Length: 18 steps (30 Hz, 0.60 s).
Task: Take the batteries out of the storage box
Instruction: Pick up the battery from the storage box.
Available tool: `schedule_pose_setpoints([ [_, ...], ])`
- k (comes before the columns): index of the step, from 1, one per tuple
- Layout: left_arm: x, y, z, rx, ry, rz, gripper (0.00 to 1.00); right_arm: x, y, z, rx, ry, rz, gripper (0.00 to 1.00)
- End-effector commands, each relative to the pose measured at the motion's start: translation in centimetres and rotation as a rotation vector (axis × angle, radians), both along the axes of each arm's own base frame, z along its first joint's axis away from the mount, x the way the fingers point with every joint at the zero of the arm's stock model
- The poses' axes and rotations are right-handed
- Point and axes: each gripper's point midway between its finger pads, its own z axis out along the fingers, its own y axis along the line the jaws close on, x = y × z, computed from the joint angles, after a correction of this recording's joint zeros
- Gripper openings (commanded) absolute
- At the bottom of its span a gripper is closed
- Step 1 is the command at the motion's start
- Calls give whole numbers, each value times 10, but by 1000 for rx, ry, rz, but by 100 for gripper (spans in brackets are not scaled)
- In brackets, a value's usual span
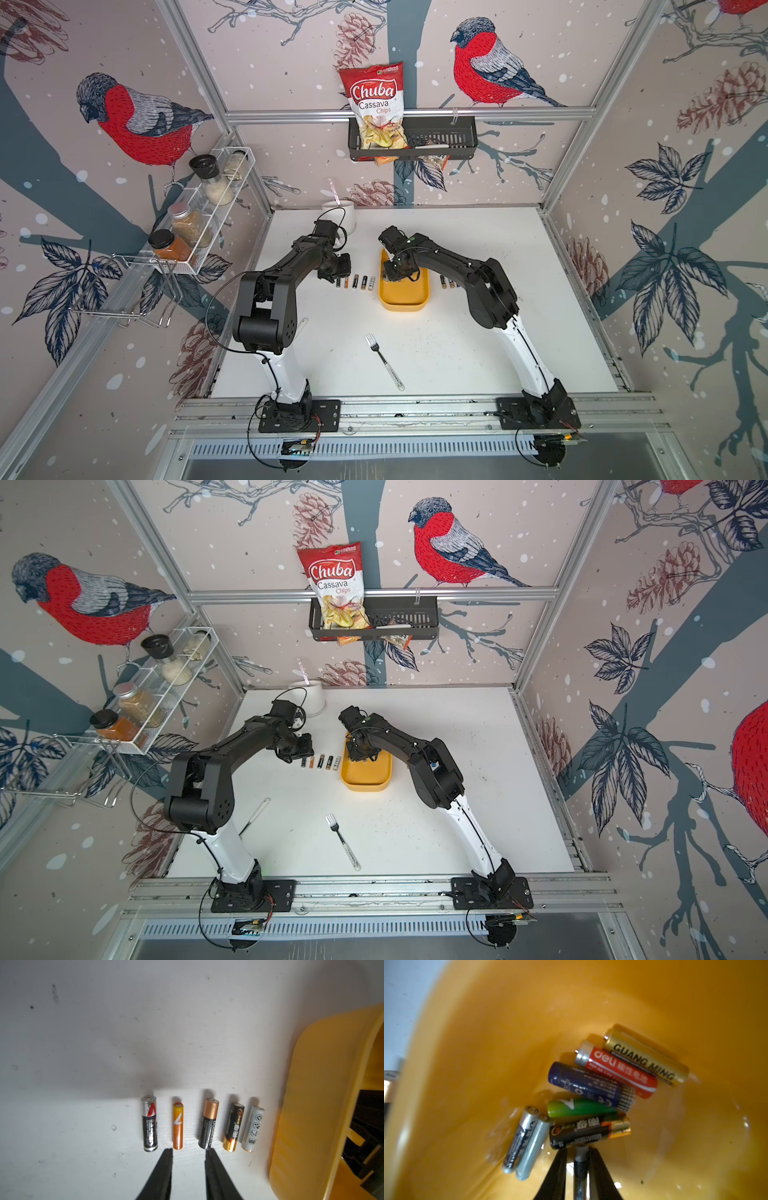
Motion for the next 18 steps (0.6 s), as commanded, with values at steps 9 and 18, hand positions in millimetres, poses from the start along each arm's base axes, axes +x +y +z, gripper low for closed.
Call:
schedule_pose_setpoints([
  [9, 1, 0, 5, 8, -11, 1, 32, -12, -26, 2, -91, 45, -9, 19],
  [18, 3, -1, 6, 8, -12, 0, 32, -5, -26, 28, -14, 39, -29, 19],
])
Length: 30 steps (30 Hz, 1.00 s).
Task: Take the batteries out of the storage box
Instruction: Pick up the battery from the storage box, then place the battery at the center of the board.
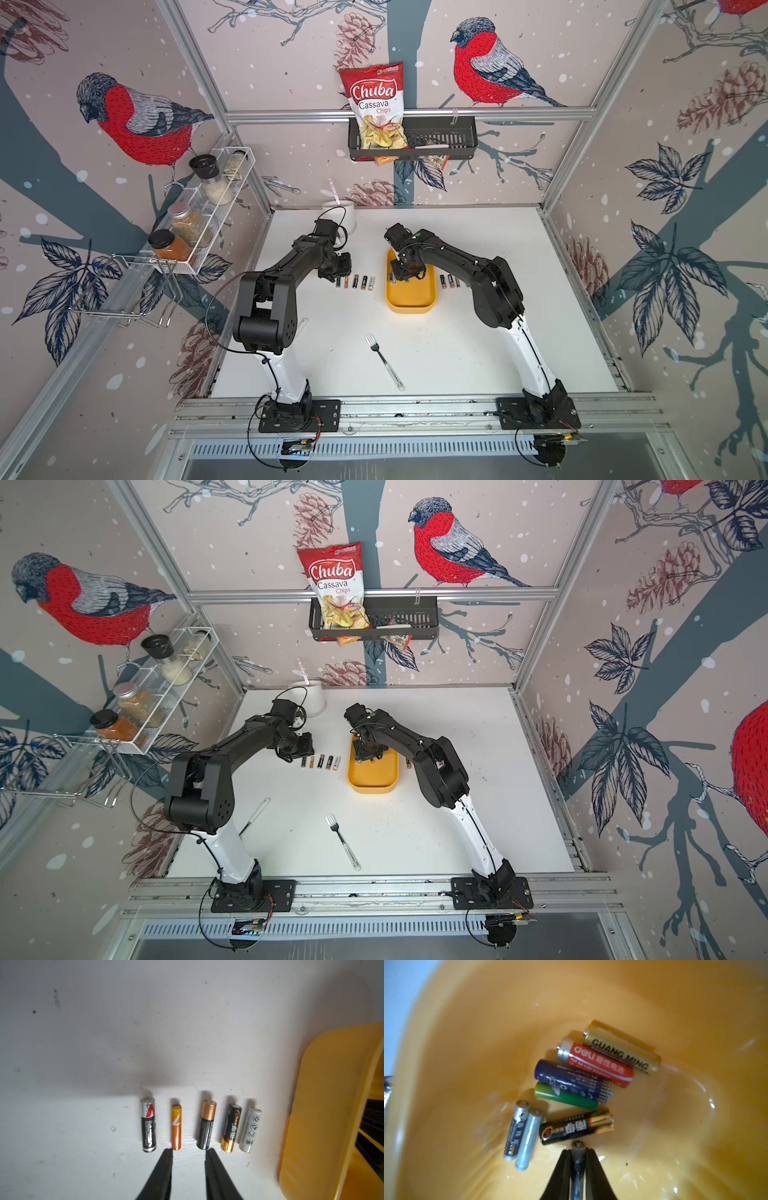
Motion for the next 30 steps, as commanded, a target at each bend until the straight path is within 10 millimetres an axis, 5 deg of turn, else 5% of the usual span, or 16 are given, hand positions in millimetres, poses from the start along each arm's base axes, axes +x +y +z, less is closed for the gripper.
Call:
schedule_pose_setpoints([
  [1, 1, 0, 4, 6, -5, -1, 32, -2, -3, 11, 15, 10, -3, 19],
  [16, 6, -5, 4, -3, -5, -11, 32, 16, -32, 58, 73, -39, -65, 19],
  [30, 10, -9, 5, -9, -4, -20, 32, 26, -84, 87, 72, -79, -152, 19],
])
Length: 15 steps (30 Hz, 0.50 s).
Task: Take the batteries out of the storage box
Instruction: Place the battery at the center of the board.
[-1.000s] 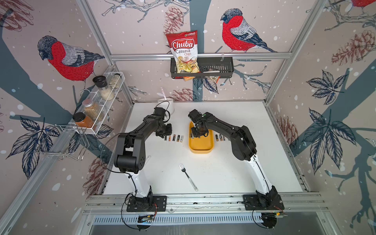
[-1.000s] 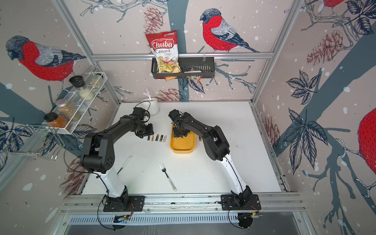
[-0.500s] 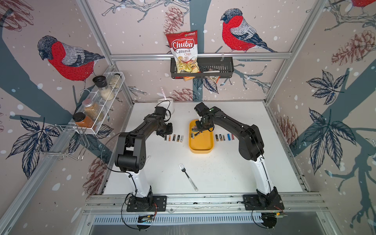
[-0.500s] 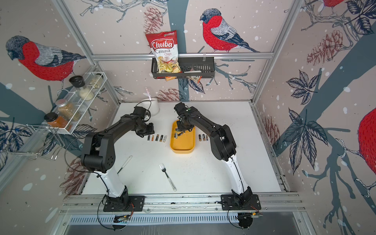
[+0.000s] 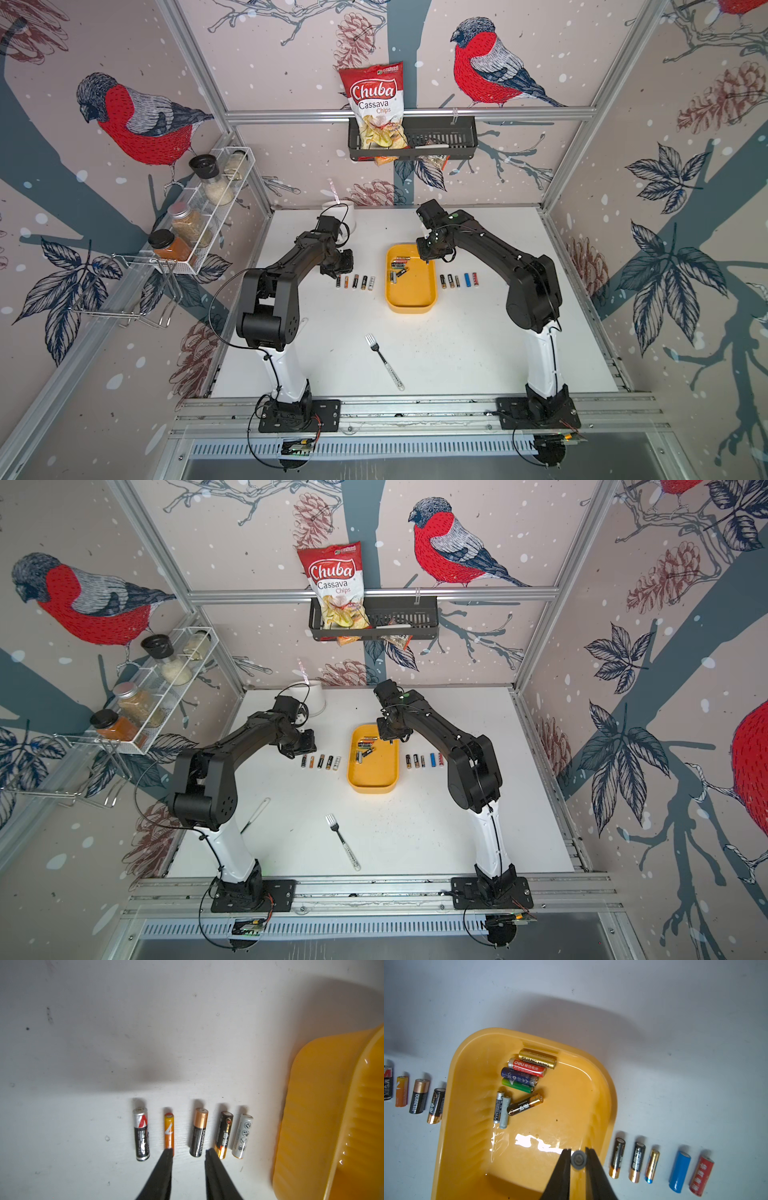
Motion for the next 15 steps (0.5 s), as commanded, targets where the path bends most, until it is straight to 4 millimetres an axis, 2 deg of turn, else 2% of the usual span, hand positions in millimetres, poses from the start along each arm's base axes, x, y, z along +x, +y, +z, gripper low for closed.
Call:
schedule_pose_setpoints([
  [1, 0, -2, 0, -4, 5, -8, 32, -1, -11, 8, -9, -12, -11, 19],
  [5, -1, -3, -1, -3, 8, -11, 32, 1, -29, 18, -6, -24, -43, 19],
  [15, 2, -6, -2, -11, 8, -17, 32, -8, -97, 23, -40, -21, -151, 19],
])
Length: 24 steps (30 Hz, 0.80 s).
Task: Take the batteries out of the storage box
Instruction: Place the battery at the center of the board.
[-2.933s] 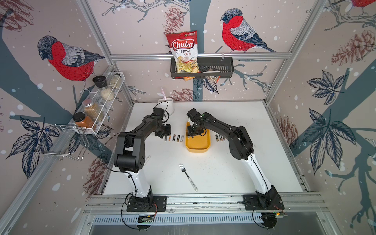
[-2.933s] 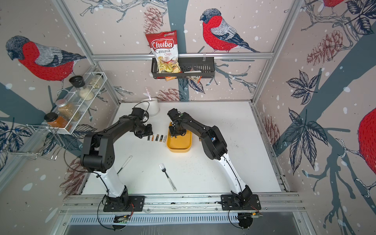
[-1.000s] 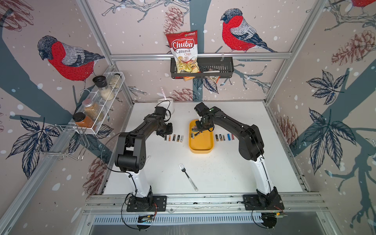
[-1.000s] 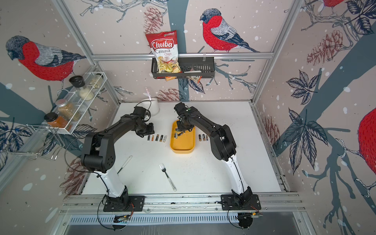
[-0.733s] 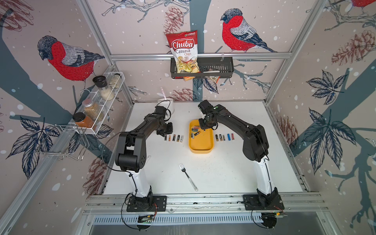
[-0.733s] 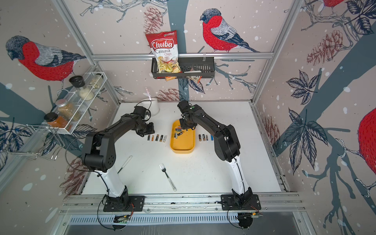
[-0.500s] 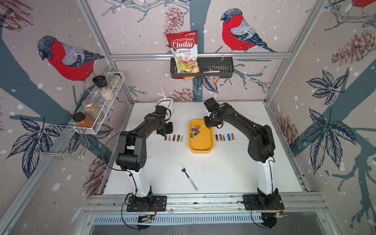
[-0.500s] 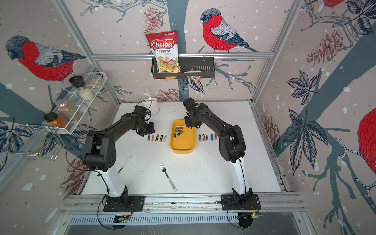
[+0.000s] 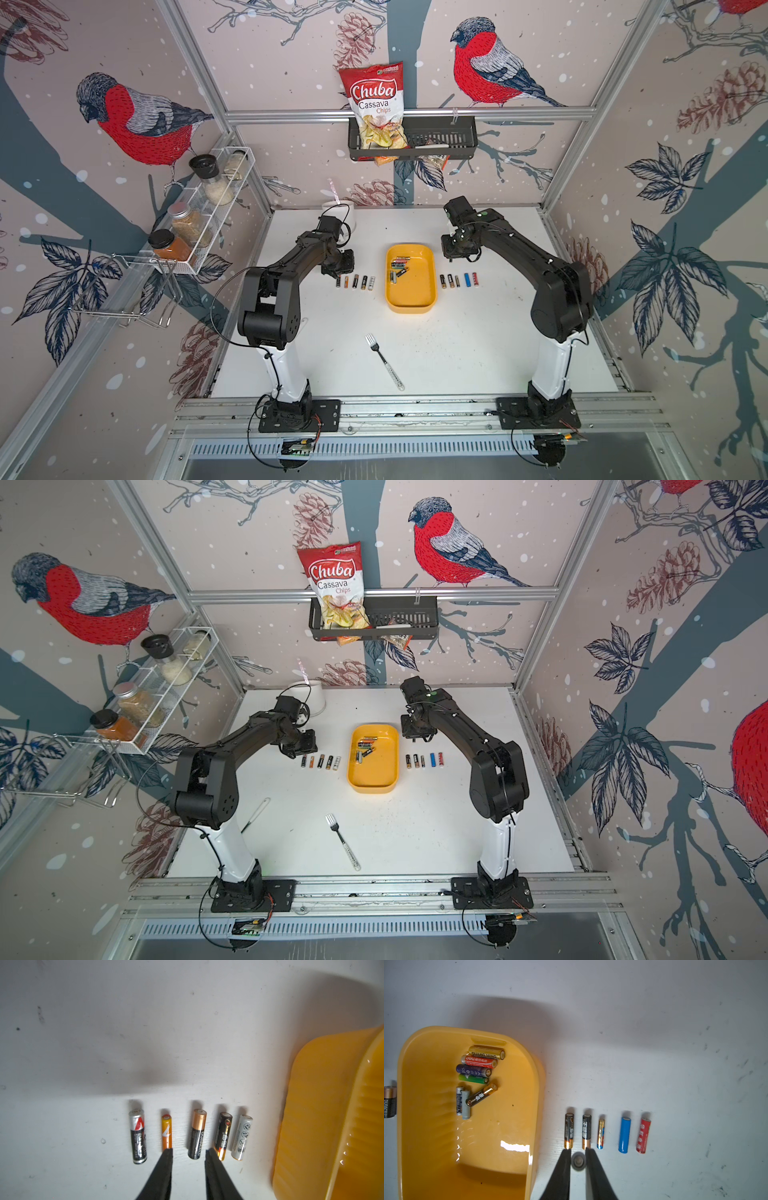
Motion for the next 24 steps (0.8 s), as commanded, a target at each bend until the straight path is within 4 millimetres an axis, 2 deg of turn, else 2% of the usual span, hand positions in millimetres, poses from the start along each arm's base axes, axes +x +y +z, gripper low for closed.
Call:
schedule_pose_setpoints([
  [1, 1, -4, 1, -11, -1, -13, 32, -2, -23, 6, -21, -19, -24, 19],
  [13, 5, -10, -2, -16, 6, -26, 32, -35, -112, -23, -65, 65, -169, 17],
  [19, 5, -11, -6, -16, 13, -30, 32, -46, -134, -42, -72, 123, -208, 18],
  [24, 6, -12, -5, -18, 8, -29, 32, -48, -139, -65, -70, 166, -221, 18],
])
